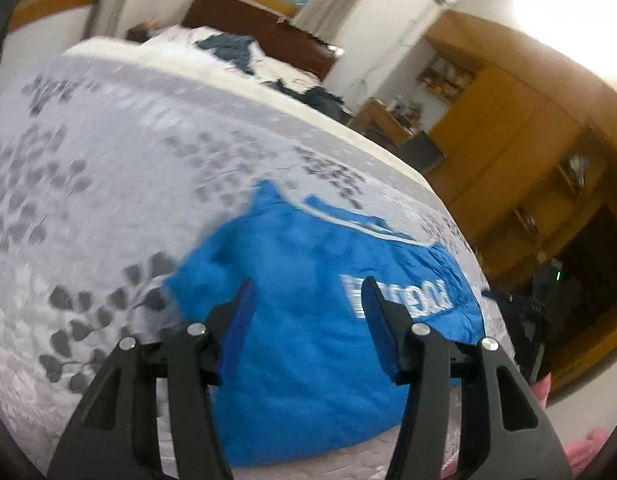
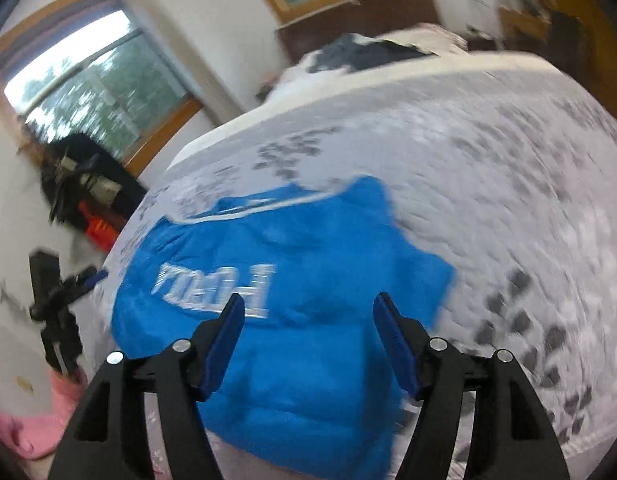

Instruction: Fold large clothes

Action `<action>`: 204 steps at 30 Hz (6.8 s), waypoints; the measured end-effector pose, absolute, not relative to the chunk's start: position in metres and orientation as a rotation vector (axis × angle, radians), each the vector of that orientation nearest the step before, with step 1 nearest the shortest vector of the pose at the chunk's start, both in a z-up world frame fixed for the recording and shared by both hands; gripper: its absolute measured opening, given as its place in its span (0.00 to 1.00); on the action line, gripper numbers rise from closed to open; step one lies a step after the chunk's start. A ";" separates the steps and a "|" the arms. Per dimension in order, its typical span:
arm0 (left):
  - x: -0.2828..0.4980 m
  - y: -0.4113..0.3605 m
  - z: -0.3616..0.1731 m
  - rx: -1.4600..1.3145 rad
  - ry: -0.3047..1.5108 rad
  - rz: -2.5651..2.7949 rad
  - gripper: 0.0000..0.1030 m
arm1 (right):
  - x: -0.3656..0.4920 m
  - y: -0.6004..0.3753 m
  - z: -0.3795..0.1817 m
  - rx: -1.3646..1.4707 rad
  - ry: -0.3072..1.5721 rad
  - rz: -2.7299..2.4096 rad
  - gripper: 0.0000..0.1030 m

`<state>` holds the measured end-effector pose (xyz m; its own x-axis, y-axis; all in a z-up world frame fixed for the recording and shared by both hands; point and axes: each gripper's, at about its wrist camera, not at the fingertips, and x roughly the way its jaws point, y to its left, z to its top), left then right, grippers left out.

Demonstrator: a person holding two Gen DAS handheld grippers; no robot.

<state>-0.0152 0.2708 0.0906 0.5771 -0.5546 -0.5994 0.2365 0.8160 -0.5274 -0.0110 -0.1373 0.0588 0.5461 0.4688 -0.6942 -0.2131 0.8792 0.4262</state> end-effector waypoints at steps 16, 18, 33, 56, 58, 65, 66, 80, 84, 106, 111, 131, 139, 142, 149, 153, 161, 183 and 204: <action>0.019 0.198 0.039 -0.157 0.964 -0.343 0.65 | 0.041 -0.090 0.015 0.175 1.068 0.371 0.64; 0.024 0.197 0.036 -0.153 0.962 -0.340 0.65 | 0.045 -0.091 0.009 0.179 1.076 0.367 0.64; 0.017 0.189 0.039 -0.127 0.943 -0.307 0.65 | 0.030 -0.107 0.024 0.244 1.019 0.394 0.67; -0.044 0.168 0.071 -0.087 0.866 -0.282 0.76 | -0.047 -0.209 0.016 0.469 1.003 0.278 0.85; -0.046 0.168 0.070 -0.087 0.867 -0.277 0.77 | -0.049 -0.209 0.012 0.479 1.005 0.286 0.85; -0.050 0.170 0.061 -0.086 0.892 -0.254 0.78 | -0.050 -0.208 0.001 0.536 1.010 0.346 0.87; -0.050 0.170 0.059 -0.086 0.894 -0.251 0.78 | -0.050 -0.207 -0.001 0.546 1.012 0.358 0.88; -0.045 0.172 0.049 -0.092 0.909 -0.236 0.79 | -0.019 -0.184 -0.045 0.651 1.095 0.504 0.89; -0.044 0.173 0.047 -0.101 0.914 -0.239 0.80 | -0.009 -0.176 -0.047 0.672 1.091 0.543 0.72; -0.038 0.178 0.035 -0.115 0.932 -0.304 0.81 | -0.021 -0.176 -0.050 0.725 1.079 0.507 0.40; -0.039 0.179 0.033 -0.114 0.919 -0.318 0.81 | -0.026 -0.178 -0.050 0.739 1.071 0.486 0.40; -0.041 0.195 0.031 -0.146 0.891 -0.404 0.81 | -0.013 -0.082 0.092 0.331 1.076 0.278 0.29; -0.042 0.197 0.036 -0.146 0.898 -0.441 0.82 | -0.003 -0.011 0.124 0.126 1.082 0.294 0.29; -0.045 0.198 0.038 -0.136 0.901 -0.455 0.82 | 0.002 0.016 0.128 0.049 1.089 0.318 0.29; -0.052 0.214 0.046 -0.192 0.913 -0.512 0.81 | 0.013 0.084 0.123 -0.132 1.127 0.385 0.29; -0.055 0.222 0.049 -0.195 0.910 -0.529 0.81 | 0.019 0.110 0.111 -0.193 1.153 0.420 0.29; -0.054 0.237 0.046 -0.268 0.925 -0.580 0.81 | 0.033 0.156 0.075 -0.262 1.227 0.501 0.36; 0.012 0.259 0.057 -0.546 0.941 -0.706 0.81 | -0.002 0.098 0.158 -0.026 1.043 0.624 0.59; 0.095 0.213 0.014 -0.674 1.049 -0.848 0.84 | 0.005 0.110 0.050 -0.040 1.201 0.619 0.56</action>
<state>0.0954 0.2130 0.0144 0.2499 -0.8526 -0.4588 0.2700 0.5164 -0.8127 0.0050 0.1102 0.0501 0.2177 0.4261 -0.8781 -0.4673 0.8354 0.2895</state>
